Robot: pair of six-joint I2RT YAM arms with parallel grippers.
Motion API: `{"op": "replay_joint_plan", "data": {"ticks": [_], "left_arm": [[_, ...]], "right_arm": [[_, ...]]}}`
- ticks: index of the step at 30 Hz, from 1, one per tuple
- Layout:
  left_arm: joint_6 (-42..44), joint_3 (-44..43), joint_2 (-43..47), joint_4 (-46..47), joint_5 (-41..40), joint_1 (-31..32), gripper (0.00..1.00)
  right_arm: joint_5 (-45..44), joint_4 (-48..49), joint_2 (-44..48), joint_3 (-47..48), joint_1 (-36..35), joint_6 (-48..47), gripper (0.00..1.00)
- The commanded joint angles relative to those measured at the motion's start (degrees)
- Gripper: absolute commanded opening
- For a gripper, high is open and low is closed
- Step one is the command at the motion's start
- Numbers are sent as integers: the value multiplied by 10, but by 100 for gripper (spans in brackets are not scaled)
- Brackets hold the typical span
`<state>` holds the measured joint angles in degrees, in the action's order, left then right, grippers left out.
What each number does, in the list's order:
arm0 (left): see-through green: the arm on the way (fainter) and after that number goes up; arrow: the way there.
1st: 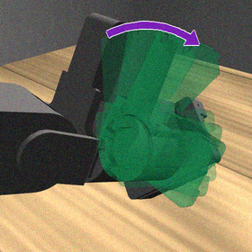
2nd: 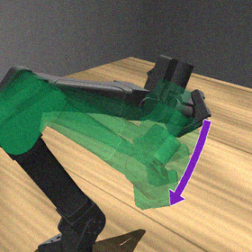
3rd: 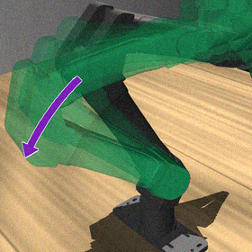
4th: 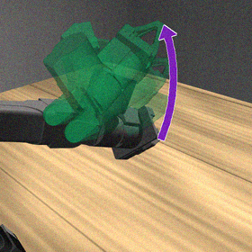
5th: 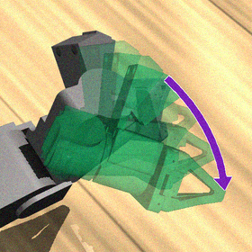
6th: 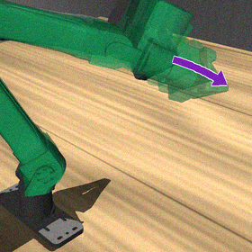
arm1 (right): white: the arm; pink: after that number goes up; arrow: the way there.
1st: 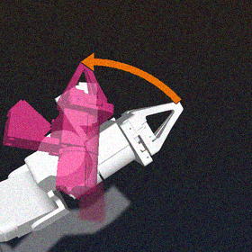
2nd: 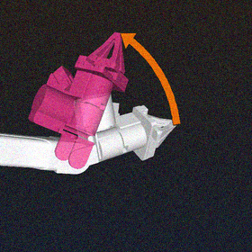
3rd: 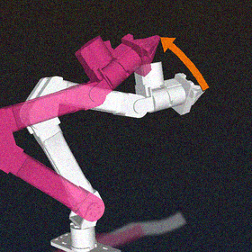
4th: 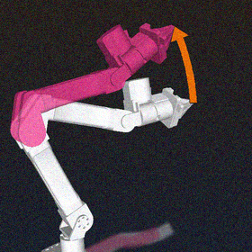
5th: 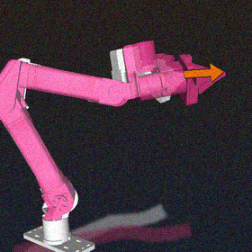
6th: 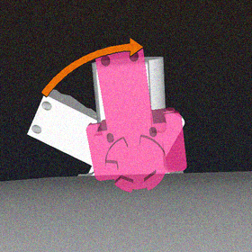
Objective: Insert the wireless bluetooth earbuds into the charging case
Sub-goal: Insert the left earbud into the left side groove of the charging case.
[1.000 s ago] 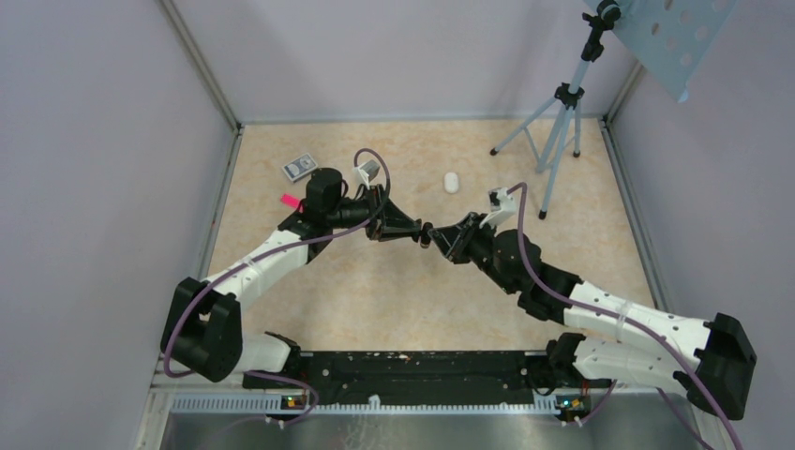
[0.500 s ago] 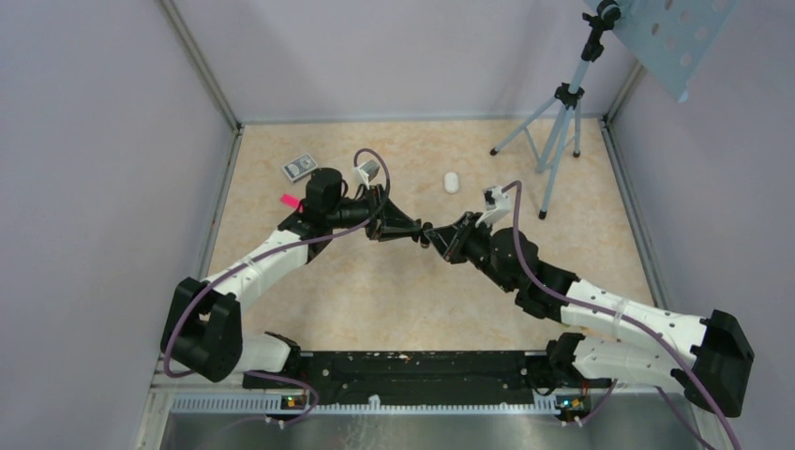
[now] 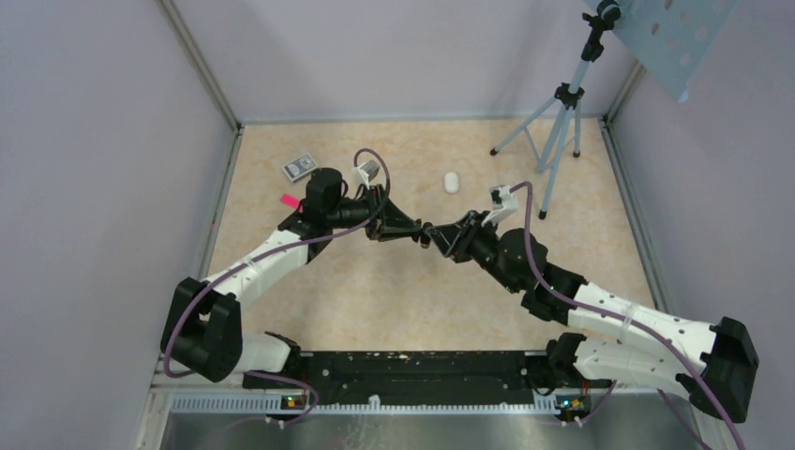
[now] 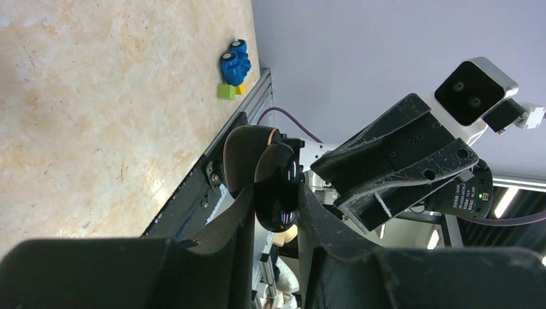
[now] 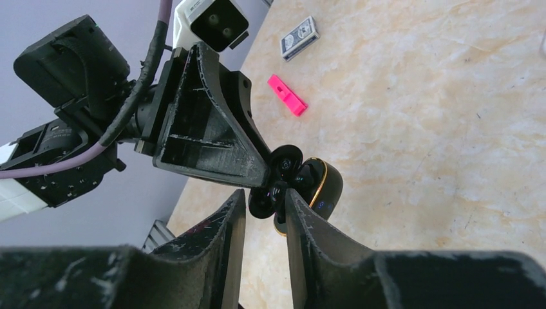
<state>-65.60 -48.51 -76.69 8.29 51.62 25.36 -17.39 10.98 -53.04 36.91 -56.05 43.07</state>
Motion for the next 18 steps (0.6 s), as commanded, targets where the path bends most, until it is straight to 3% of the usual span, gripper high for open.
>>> {"op": "replay_joint_plan", "data": {"ticks": [1, 10, 18], "left_arm": [[16, -9, -3, 9, 11, -2, 0], [49, -32, -18, -9, 33, -1, 0], [132, -94, -42, -79, 81, -2, 0]], "right_arm": [[7, 4, 2, 30, 6, -20, 31], [6, -9, 20, 28, 6, -38, 29], [43, -67, 22, 59, 29, -44, 17]]}}
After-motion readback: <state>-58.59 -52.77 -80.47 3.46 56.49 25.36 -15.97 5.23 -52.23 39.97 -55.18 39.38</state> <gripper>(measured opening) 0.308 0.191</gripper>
